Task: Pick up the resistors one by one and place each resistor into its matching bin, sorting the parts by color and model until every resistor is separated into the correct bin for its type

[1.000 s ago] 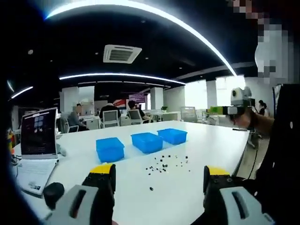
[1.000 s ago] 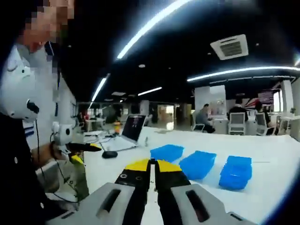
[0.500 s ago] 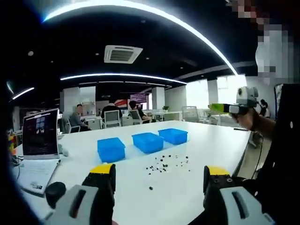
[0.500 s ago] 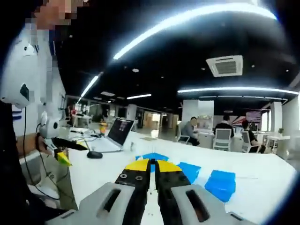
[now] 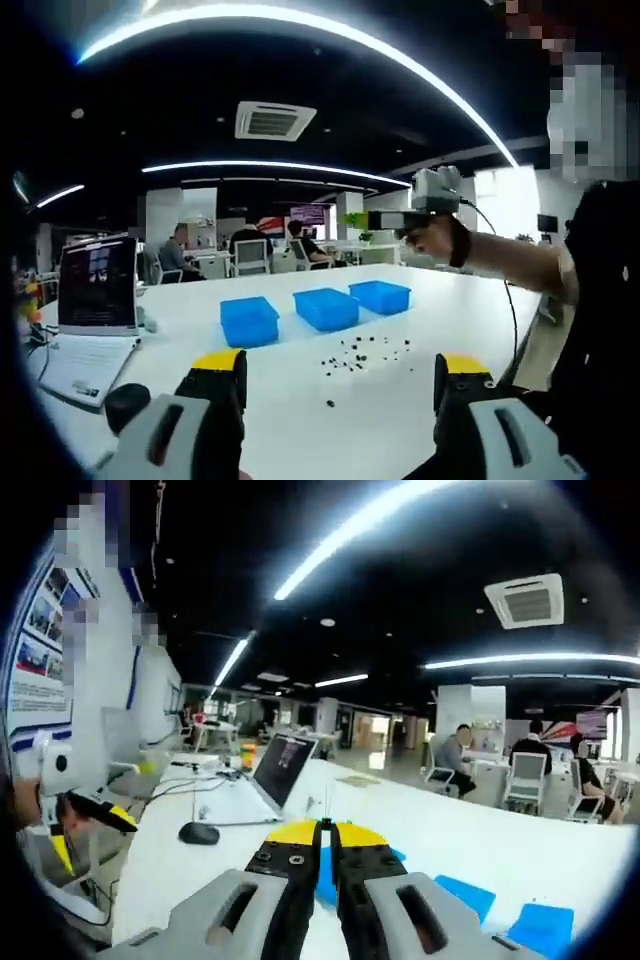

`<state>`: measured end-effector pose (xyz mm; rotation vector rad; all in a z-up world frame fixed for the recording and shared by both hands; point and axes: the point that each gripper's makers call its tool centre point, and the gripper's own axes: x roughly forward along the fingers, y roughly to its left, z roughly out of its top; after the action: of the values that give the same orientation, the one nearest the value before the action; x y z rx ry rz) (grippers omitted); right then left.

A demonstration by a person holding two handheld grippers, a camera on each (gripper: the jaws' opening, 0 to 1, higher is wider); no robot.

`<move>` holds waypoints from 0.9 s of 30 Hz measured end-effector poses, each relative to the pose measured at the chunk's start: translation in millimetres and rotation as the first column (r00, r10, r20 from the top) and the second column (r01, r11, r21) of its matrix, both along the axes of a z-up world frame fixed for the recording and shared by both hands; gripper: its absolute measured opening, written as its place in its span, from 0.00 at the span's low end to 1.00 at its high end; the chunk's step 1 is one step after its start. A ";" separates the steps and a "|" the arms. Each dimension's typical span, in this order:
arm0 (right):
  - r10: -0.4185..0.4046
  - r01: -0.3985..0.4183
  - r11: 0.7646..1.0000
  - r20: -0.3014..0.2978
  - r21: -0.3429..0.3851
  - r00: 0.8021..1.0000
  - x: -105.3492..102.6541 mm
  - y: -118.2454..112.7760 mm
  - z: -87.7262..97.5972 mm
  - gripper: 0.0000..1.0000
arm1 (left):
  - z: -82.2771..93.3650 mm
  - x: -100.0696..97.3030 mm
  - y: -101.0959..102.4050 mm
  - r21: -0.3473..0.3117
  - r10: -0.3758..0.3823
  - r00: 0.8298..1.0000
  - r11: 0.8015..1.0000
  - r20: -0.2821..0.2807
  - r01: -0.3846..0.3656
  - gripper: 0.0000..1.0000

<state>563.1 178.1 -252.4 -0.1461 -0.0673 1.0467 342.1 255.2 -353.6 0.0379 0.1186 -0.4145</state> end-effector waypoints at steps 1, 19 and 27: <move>0.006 -0.006 1.000 -0.004 -0.012 1.000 6.1 7.4 -2.1 0.07 | -0.1 -0.9 0.4 0.000 0.002 1.000 1.000 -0.002 -0.002 0.77; -0.083 0.067 0.990 -0.128 -0.123 0.988 109.5 110.3 -51.0 0.07 | 1.2 -13.3 11.6 0.004 0.053 0.999 0.999 -0.014 -0.053 0.77; -0.078 0.069 0.989 -0.068 -0.134 0.995 107.3 109.7 -50.6 0.28 | 0.9 -11.3 5.1 0.000 0.039 0.999 0.999 -0.018 -0.039 0.77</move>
<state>670.4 287.8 -303.0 -0.2278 0.0729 0.9820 330.8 260.3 -352.7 0.0317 0.1366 -0.3755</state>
